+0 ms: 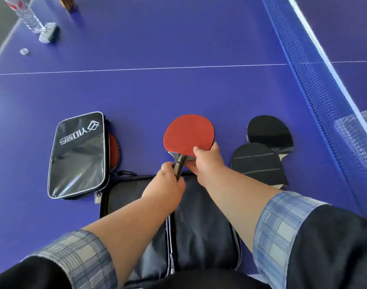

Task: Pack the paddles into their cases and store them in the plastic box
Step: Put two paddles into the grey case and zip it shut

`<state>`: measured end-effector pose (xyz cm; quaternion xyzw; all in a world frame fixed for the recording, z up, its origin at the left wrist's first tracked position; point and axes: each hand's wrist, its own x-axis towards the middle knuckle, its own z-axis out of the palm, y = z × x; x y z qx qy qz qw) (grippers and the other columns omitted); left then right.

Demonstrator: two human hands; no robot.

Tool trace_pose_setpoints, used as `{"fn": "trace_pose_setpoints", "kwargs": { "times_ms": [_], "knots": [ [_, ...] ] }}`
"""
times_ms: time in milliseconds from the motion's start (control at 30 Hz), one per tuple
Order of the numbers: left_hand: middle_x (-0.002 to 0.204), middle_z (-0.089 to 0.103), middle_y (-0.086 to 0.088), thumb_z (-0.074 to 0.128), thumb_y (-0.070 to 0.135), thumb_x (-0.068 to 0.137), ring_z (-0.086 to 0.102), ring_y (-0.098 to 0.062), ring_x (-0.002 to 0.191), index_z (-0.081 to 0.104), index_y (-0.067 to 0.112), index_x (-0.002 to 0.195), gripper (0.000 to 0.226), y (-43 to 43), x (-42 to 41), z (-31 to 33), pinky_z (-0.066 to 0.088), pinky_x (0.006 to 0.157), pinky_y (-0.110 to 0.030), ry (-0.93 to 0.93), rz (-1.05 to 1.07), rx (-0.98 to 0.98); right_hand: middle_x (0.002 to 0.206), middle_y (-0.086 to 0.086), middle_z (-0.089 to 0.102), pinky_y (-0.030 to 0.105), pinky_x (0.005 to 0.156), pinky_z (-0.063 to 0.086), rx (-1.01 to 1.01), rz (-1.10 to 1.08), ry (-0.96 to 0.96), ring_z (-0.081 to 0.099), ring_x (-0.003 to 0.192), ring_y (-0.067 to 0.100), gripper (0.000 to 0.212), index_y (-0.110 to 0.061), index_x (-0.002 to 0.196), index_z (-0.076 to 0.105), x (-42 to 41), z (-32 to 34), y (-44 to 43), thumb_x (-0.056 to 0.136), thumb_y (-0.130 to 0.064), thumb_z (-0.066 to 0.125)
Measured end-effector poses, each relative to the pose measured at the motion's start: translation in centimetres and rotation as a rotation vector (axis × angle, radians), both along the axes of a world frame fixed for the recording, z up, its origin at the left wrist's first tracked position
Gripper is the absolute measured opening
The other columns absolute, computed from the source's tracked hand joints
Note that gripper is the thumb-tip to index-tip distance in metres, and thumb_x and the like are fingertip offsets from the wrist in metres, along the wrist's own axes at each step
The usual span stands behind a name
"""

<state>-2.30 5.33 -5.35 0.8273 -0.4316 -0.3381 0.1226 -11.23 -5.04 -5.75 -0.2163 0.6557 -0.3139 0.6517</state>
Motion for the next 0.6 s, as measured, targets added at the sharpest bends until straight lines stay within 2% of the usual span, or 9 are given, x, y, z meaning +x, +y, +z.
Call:
{"fn": "trace_pose_setpoints", "kwargs": {
  "times_ms": [67,133,200,233,300,333,400,500,600],
  "knots": [
    [0.104,0.057,0.015,0.050,0.050,0.089,0.060,-0.011,0.076,0.036,0.028,0.132,0.050,2.1,-0.3,-0.1,0.044,0.062,-0.029,0.091,0.014,-0.008,0.121,0.002,0.063,0.040,0.063,0.064,-0.017,0.027,-0.021,0.073,0.092,0.028,0.049,-0.033,0.137,0.047,-0.8,-0.2,1.6,0.096,-0.010,0.058],
    [0.116,0.058,0.019,0.051,0.054,0.090,0.063,0.000,0.080,0.020,0.029,0.149,0.072,3.6,-0.4,0.1,0.043,0.059,-0.017,0.286,0.132,-0.046,0.125,0.000,0.061,0.045,0.070,0.064,-0.052,0.088,0.031,0.070,0.101,0.030,0.056,-0.038,0.142,0.043,-1.5,0.3,3.4,0.096,-0.011,0.058],
    [0.127,0.055,0.017,0.055,0.050,0.091,0.060,-0.002,0.090,0.006,0.026,0.156,0.084,4.6,-0.2,0.1,0.041,0.058,-0.015,0.389,0.205,-0.081,0.130,0.001,0.058,0.051,0.076,0.063,-0.054,0.119,0.075,0.065,0.108,0.034,0.061,-0.039,0.146,0.038,-2.4,0.3,5.1,0.096,-0.012,0.060],
    [0.127,0.054,0.016,0.057,0.046,0.091,0.058,-0.005,0.094,0.004,0.024,0.156,0.086,5.0,0.1,0.1,0.041,0.060,-0.016,0.395,0.211,-0.087,0.131,0.002,0.057,0.052,0.076,0.063,-0.047,0.119,0.067,0.064,0.110,0.034,0.061,-0.038,0.146,0.038,-2.9,0.3,6.2,0.096,-0.012,0.060],
    [0.120,0.058,0.015,0.061,0.038,0.091,0.060,-0.010,0.092,0.026,0.022,0.145,0.066,5.8,0.6,0.1,0.045,0.067,-0.021,0.399,0.215,-0.119,0.132,0.002,0.057,0.048,0.073,0.064,-0.039,0.135,0.058,0.064,0.111,0.032,0.055,-0.038,0.142,0.042,-3.9,0.4,8.3,0.097,-0.012,0.059],
    [0.115,0.065,0.009,0.062,0.036,0.091,0.064,-0.014,0.090,0.039,0.025,0.126,0.044,6.2,0.8,0.3,0.051,0.071,-0.027,0.405,0.225,-0.132,0.132,0.001,0.057,0.045,0.070,0.064,-0.044,0.152,0.065,0.063,0.111,0.032,0.052,-0.039,0.140,0.044,-4.3,0.5,9.5,0.098,-0.012,0.059],
    [0.099,0.070,-0.002,0.062,0.033,0.089,0.069,-0.026,0.087,0.051,0.020,0.106,0.024,7.3,1.1,0.4,0.058,0.080,-0.042,0.435,0.221,-0.109,0.130,0.000,0.059,0.042,0.067,0.063,-0.024,0.166,0.040,0.065,0.110,0.030,0.049,-0.041,0.137,0.046,-5.3,0.7,11.9,0.099,-0.012,0.057],
    [0.090,0.070,-0.004,0.065,0.033,0.086,0.070,-0.028,0.083,0.062,0.020,0.104,0.022,9.4,0.7,-0.3,0.060,0.081,-0.046,0.488,0.166,-0.037,0.127,-0.005,0.061,0.039,0.064,0.061,-0.029,0.209,0.060,0.066,0.108,0.027,0.053,-0.044,0.140,0.044,-7.2,0.6,14.7,0.099,-0.012,0.056],
    [0.084,0.067,-0.001,0.067,0.036,0.085,0.064,-0.022,0.075,0.065,0.017,0.102,0.025,10.6,-0.2,-1.3,0.058,0.077,-0.035,0.365,0.025,0.074,0.120,-0.012,0.061,0.039,0.068,0.062,-0.089,0.277,0.224,0.062,0.106,0.019,0.052,-0.045,0.138,0.045,-9.1,0.1,16.2,0.098,-0.015,0.059]
  ]
}}
